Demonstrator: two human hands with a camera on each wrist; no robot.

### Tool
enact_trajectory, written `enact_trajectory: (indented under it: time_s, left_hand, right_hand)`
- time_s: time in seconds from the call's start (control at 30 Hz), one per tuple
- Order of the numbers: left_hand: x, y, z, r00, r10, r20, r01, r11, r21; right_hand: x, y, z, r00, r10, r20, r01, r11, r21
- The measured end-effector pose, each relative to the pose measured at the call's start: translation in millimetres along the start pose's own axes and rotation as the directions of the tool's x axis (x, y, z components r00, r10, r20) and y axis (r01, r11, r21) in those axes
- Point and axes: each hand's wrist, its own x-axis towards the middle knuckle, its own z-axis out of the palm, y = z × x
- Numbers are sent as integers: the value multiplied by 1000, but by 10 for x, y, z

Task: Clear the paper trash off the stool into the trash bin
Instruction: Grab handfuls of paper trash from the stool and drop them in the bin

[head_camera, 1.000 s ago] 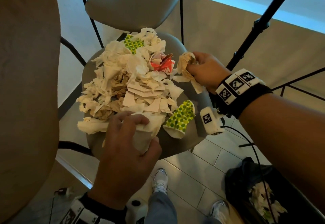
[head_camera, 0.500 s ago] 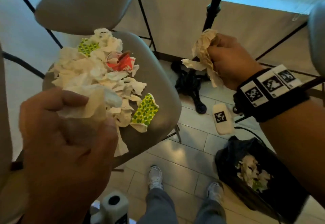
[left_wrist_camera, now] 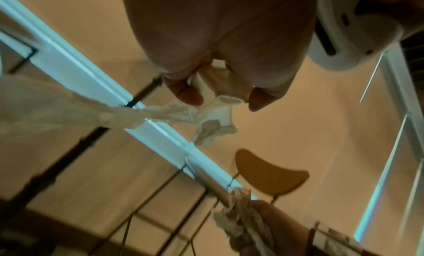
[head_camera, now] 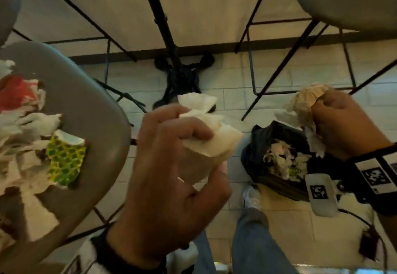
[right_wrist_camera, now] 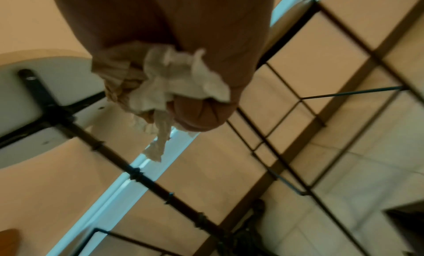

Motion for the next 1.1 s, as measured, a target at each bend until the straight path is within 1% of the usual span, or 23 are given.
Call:
enact_trajectory:
  time_s: [0.03,0.07,0.1,0.13,0.2,0.23,0.33,0.43,0.5,0.6,0.7,0.8,0.83,0.93,0.97,1.0,1.03,1.07,1.1]
  left_hand:
    - [27,-18,221,999,16,40,-14,999,-46]
    - [54,-93,402,995,8,96,2,994,-106]
    - [92,-134,631,989,-16,147,32,993,-110]
    - [147,-248,870,975,-50,216,68,995,-76]
    - [155,-470,1316,942,-64,328,102,990,-101]
    - [164,-560,1523,928,-73,366,120,987,-108]
    - [213,-810,2165,857,-127,499,202,974,-99]
    - [220,-1091,2816,792,-180,583,238,971,-23]
    - [199,-1272,3201,752,-192,630,246,969,1]
    - [146,-1512,3693,677,-221,702,275,961,38]
    - [37,-1746,4118,630,-233,741,263,962,79]
    - [-75,-1947,4466,584,-266,767,285,952,113]
    - [-117,-2008,4570,572,-276,772,286,950,127]
    - [-213,-2158,4842,547,-302,781,283,944,168]
    - [-248,-2212,4912,538,-318,781,300,938,176]
    - [-285,-2269,4965,525,-330,785,332,928,169]
    - [-322,-2324,5003,506,-334,795,375,916,146]
    - [-364,-2372,5026,476,-336,813,422,898,123]
    - [-397,-2399,5031,440,-338,832,465,878,112]
  right_hand:
    - [-35,190,-135,999,31,-33,-31,1000,3]
    - [-64,380,-252,996,55,-69,-55,998,-7]
    - [-73,578,-361,991,76,-111,-79,996,-30]
    - [-75,783,-456,985,97,-145,-106,993,-55]
    - [-69,1187,-595,970,165,-178,-177,983,-56]
    - [-64,1366,-646,962,202,-184,-212,976,-39]
    - [-12,1884,-739,929,306,-207,-314,949,-9]
    - [106,2465,-778,893,382,-237,-397,918,-18]
    - [197,2881,-813,860,444,-250,-457,889,5]
    - [334,3476,-822,807,526,-267,-536,843,42]
    - [419,3948,-800,748,590,-303,-600,797,69]
    - [463,4306,-747,722,611,-326,-630,775,56]
    - [479,4433,-730,704,626,-336,-645,761,68]
    - [551,4743,-740,628,699,-342,-705,697,129]
    - [575,4813,-755,601,723,-340,-722,674,157]
    - [591,4864,-763,563,755,-336,-734,644,215]
    - [607,4940,-769,531,787,-316,-715,616,332]
    - [616,4980,-765,512,813,-276,-658,578,483]
    - [619,5018,-757,510,828,-231,-587,532,610]
